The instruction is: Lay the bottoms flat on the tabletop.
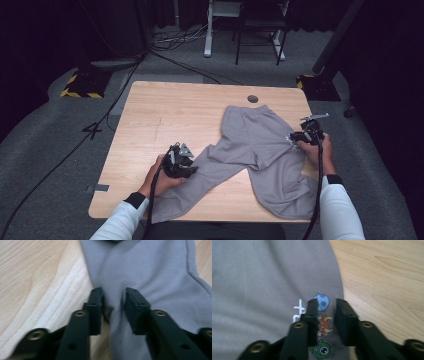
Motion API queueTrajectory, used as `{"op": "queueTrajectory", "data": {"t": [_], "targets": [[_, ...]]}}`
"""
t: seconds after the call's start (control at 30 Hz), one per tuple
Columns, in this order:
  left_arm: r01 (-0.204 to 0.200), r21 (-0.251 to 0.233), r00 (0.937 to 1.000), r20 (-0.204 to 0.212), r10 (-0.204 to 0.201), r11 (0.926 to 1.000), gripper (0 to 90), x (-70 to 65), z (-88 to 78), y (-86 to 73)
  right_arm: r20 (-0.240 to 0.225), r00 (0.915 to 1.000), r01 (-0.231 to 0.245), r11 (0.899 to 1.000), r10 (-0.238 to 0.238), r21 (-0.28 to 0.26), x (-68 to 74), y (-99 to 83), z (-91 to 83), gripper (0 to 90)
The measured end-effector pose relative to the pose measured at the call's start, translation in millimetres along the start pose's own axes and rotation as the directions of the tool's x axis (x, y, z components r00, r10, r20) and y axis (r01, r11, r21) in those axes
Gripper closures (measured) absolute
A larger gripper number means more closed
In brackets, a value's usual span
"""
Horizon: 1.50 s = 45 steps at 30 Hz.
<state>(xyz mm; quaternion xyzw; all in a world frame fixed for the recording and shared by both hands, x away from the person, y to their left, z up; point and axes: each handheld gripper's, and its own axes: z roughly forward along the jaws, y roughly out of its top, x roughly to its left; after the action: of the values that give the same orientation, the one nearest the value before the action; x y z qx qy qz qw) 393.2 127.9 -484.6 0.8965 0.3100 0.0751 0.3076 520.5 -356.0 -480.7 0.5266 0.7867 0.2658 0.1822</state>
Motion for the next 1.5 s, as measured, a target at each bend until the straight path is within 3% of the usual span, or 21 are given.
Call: {"op": "queueTrajectory", "data": {"t": [0.07, 0.17, 0.23, 0.33, 0.4, 0.47, 0.5, 0.57, 0.63, 0.67, 0.73, 0.77, 0.83, 0.93, 1.0, 1.1, 1.13, 1.27, 1.37, 1.5], "targets": [[-0.012, 0.005, 0.9999, -0.006, 0.012, 0.9999, 78.2, -0.8, -1.6, -1.0, -0.006, 0.9994, 0.035, 0.999, -0.035, -0.008, 1.3, -3.4, -2.0, 85.5], [0.010, 0.005, 0.9995, -0.029, -0.010, 0.9999, 86.5, 2.8, -5.4, -5.4, 0.013, 0.9991, 0.041, 0.999, -0.042, 0.016, -0.9, -6.7, -6.6, 88.9], [0.041, 0.007, 0.9978, -0.052, -0.040, 0.9991, 87.1, 9.0, -9.1, -8.8, 0.055, 0.9982, 0.021, 0.999, -0.023, 0.031, -7.3, -9.4, -10.0, 89.1], [0.098, -0.007, 0.9921, -0.078, -0.098, 0.9952, 87.4, 20.5, -15.1, -15.8, 0.142, 0.9896, -0.028, 0.998, 0.021, 0.049, -19.9, -15.8, -16.1, 89.2], [0.136, -0.017, 0.9885, -0.065, -0.137, 0.9906, 87.5, 25.1, -18.7, -20.2, 0.169, 0.9841, -0.065, 0.996, 0.055, 0.058, -28.6, -20.8, -20.9, 89.2], [0.145, -0.019, 0.9873, -0.062, -0.146, 0.9892, 87.4, 24.7, -22.3, -22.8, 0.160, 0.9827, -0.103, 0.993, 0.094, 0.050, -34.8, -25.7, -24.7, 89.2], [0.129, -0.016, 0.9910, -0.033, -0.130, 0.9915, 87.4, 21.6, -23.7, -23.2, 0.158, 0.9818, -0.114, 0.992, 0.104, 0.050, -35.5, -27.1, -25.8, 89.1], [0.043, 0.001, 0.9987, 0.026, -0.043, 0.9991, 85.8, 5.8, -24.9, -23.2, 0.170, 0.9789, -0.125, 0.991, 0.114, 0.052, -33.7, -27.3, -26.3, 84.0], [-0.039, 0.022, 0.9963, 0.077, 0.037, 0.9990, 81.0, -15.2, -23.1, -23.7, 0.183, 0.9799, -0.090, 0.994, 0.078, 0.061, -27.6, -24.0, -25.8, 73.5], [-0.054, 0.035, 0.9939, 0.098, 0.051, 0.9979, 78.4, -29.1, -20.7, -24.8, 0.215, 0.9749, -0.071, 0.996, 0.058, 0.054, -23.9, -21.2, -25.9, 65.1], [-0.083, 0.030, 0.9892, 0.124, 0.079, 0.9961, 74.2, -40.2, -18.8, -25.4, 0.193, 0.9795, -0.061, 0.998, 0.059, 0.005, -15.8, -13.1, -27.5, 58.4], [-0.077, 0.025, 0.9900, 0.120, 0.073, 0.9967, 68.7, -45.3, -18.1, -25.4, 0.186, 0.9812, -0.049, 0.999, 0.052, -0.019, -10.1, -8.4, -28.6, 54.1], [-0.078, 0.021, 0.9876, 0.139, 0.074, 0.9968, 66.5, -50.8, -18.1, -26.0, 0.160, 0.9864, -0.029, 0.998, 0.037, -0.055, 2.0, 1.6, -28.5, 51.9], [-0.081, 0.009, 0.9889, 0.126, 0.079, 0.9967, 60.1, -57.8, -16.6, -27.0, 0.098, 0.9947, 0.041, 0.994, -0.031, -0.097, 32.5, 21.8, -24.2, 48.5], [-0.078, -0.002, 0.9917, 0.102, 0.078, 0.9969, 49.1, -57.8, -15.9, -26.2, 0.028, 0.9958, 0.089, 0.990, -0.087, -0.111, 57.0, 36.5, -18.5, 46.5], [-0.024, -0.037, 0.9962, 0.083, 0.027, 0.9990, 33.2, -51.4, -16.6, -25.0, -0.028, 0.9870, 0.154, 0.981, -0.158, -0.115, 95.9, 58.8, -6.5, 44.3], [-0.014, -0.052, 0.9953, 0.095, 0.019, 0.9985, 31.4, -49.1, -16.4, -24.8, -0.052, 0.9824, 0.173, 0.978, -0.179, -0.115, 108.3, 65.8, -2.3, 43.8], [-0.021, -0.045, 0.9982, 0.056, 0.024, 0.9988, 28.2, -46.8, -10.9, -22.2, -0.065, 0.9592, 0.270, 0.960, -0.275, -0.077, 151.8, 89.7, 16.9, 41.8], [-0.036, -0.039, 0.9981, 0.049, 0.038, 0.9986, 35.8, -46.9, -7.1, -23.7, -0.055, 0.9553, 0.288, 0.956, -0.290, -0.047, 170.1, 101.5, 32.7, 43.1], [-0.030, -0.043, 0.9981, 0.053, 0.032, 0.9986, 38.7, -46.4, -7.8, -24.4, -0.034, 0.9475, 0.318, 0.948, -0.318, 0.000, 181.4, 106.5, 46.9, 48.8]]}}
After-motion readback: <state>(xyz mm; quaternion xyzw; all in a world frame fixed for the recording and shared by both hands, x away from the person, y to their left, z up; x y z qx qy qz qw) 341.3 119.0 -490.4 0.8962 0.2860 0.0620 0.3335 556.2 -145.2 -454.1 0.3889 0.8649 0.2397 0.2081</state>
